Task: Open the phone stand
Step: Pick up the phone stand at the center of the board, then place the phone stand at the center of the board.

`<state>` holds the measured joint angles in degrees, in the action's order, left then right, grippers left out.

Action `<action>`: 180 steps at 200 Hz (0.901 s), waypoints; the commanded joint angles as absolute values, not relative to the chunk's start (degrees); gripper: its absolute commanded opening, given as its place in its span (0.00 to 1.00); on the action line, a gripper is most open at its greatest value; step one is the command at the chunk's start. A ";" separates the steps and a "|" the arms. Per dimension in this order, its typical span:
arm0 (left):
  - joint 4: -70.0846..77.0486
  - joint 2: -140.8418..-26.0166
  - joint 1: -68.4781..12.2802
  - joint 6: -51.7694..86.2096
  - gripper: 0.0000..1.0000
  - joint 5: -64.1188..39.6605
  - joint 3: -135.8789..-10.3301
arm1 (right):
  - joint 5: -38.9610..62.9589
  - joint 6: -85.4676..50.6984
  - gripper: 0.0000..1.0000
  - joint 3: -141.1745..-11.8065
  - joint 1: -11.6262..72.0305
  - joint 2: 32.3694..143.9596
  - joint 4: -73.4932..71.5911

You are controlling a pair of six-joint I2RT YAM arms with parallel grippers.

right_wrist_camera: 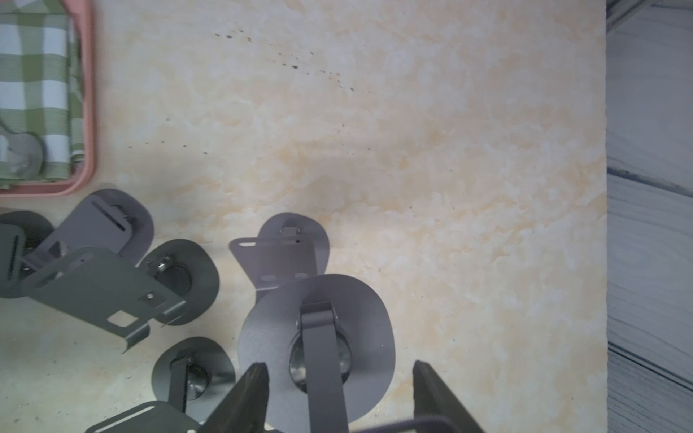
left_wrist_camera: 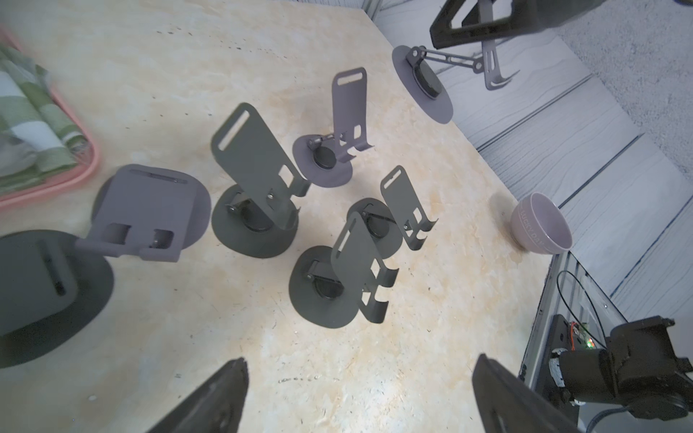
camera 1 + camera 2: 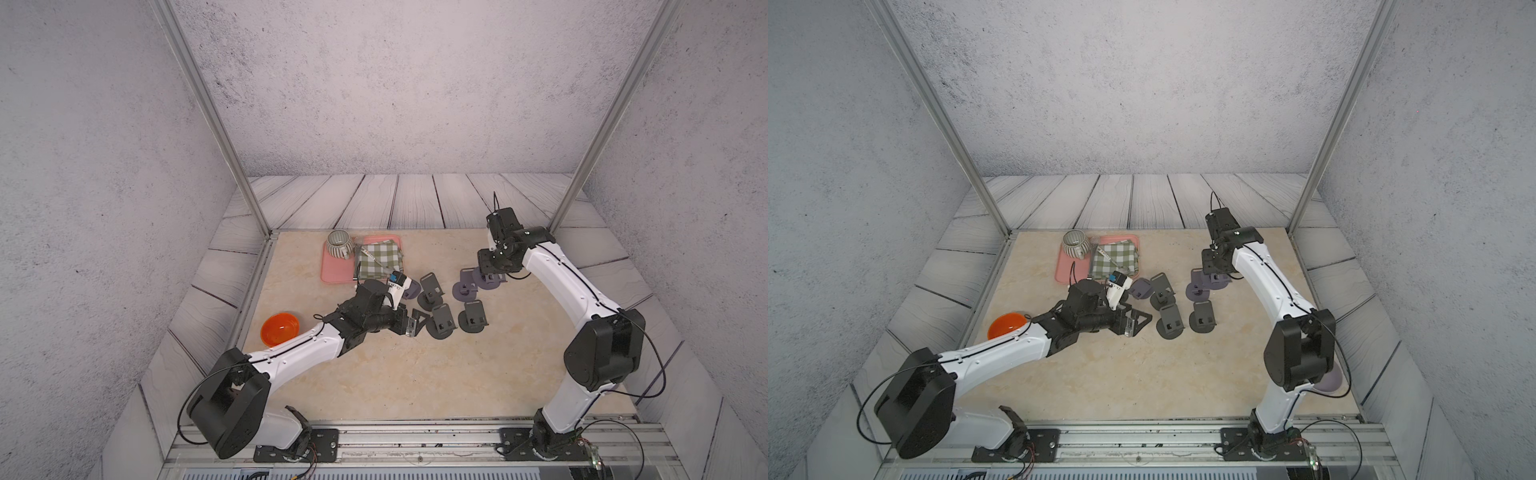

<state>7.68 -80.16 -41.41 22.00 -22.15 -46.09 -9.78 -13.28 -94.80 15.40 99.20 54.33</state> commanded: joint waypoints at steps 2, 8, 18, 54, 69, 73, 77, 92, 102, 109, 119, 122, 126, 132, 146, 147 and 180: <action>8.70 -81.41 -42.94 19.83 0.99 -23.51 -48.24 | -10.65 -14.35 0.56 -93.34 12.99 97.33 54.12; 8.83 -81.77 -43.27 19.61 0.99 -23.78 -48.48 | -10.55 -14.57 0.56 -93.08 12.30 97.49 54.08; 8.88 -82.34 -43.87 19.26 0.99 -24.17 -48.92 | -10.25 -14.70 0.56 -92.72 11.28 97.90 53.97; 9.06 -83.32 -45.91 17.61 0.99 -25.22 -49.68 | -9.15 -14.77 0.57 -91.80 8.13 99.67 52.90; 9.42 -83.41 -46.55 17.08 0.99 -25.85 -49.78 | -9.12 -14.77 0.57 -91.83 7.23 100.81 52.56; 9.54 -83.47 -46.70 16.98 0.99 -26.00 -49.77 | -9.07 -14.80 0.57 -91.77 7.12 101.16 52.49; 9.69 -83.54 -46.82 16.89 0.99 -26.05 -49.80 | -9.12 -14.83 0.57 -91.80 6.95 101.49 52.36; 9.93 -83.80 -47.34 16.70 0.99 -26.57 -49.83 | -9.25 -14.92 0.57 -92.04 6.51 103.09 52.21; 10.13 -83.98 -47.67 16.57 0.99 -26.95 -49.92 | -9.14 -15.02 0.57 -92.07 6.36 104.15 51.84; 10.28 -84.10 -47.87 16.45 0.99 -27.23 -50.01 | -9.22 -15.03 0.57 -92.04 6.20 104.88 51.65; 10.24 -84.20 -48.20 16.28 0.99 -27.50 -49.99 | -9.13 -15.16 0.57 -91.94 6.00 105.97 51.27; 10.21 -84.20 -48.25 16.19 0.99 -27.51 -50.01 | -9.07 -15.20 0.57 -91.82 5.96 106.27 51.12; 10.27 -84.24 -48.38 16.11 0.99 -27.51 -50.01 | -9.03 -15.20 0.57 -91.71 5.94 106.67 50.94; 10.25 -84.28 -48.50 16.01 0.99 -27.51 -49.92 | -9.05 -15.27 0.57 -91.52 5.81 107.11 50.66; 10.19 -84.45 -48.60 15.91 0.99 -27.55 -49.84 | -8.97 -15.41 0.57 -90.98 5.44 108.41 49.82; 10.19 -84.41 -48.65 15.95 0.99 -27.53 -49.84 | -8.97 -15.44 0.57 -90.93 5.44 108.48 49.78; 10.17 -84.68 -48.87 15.82 0.99 -27.61 -49.49 | -8.33 -15.84 0.57 -89.60 4.94 111.06 48.09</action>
<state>9.47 -83.90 -48.51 16.80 -26.85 -48.51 -8.88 -14.90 -90.52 5.58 109.75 49.41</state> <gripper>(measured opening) 0.987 0.616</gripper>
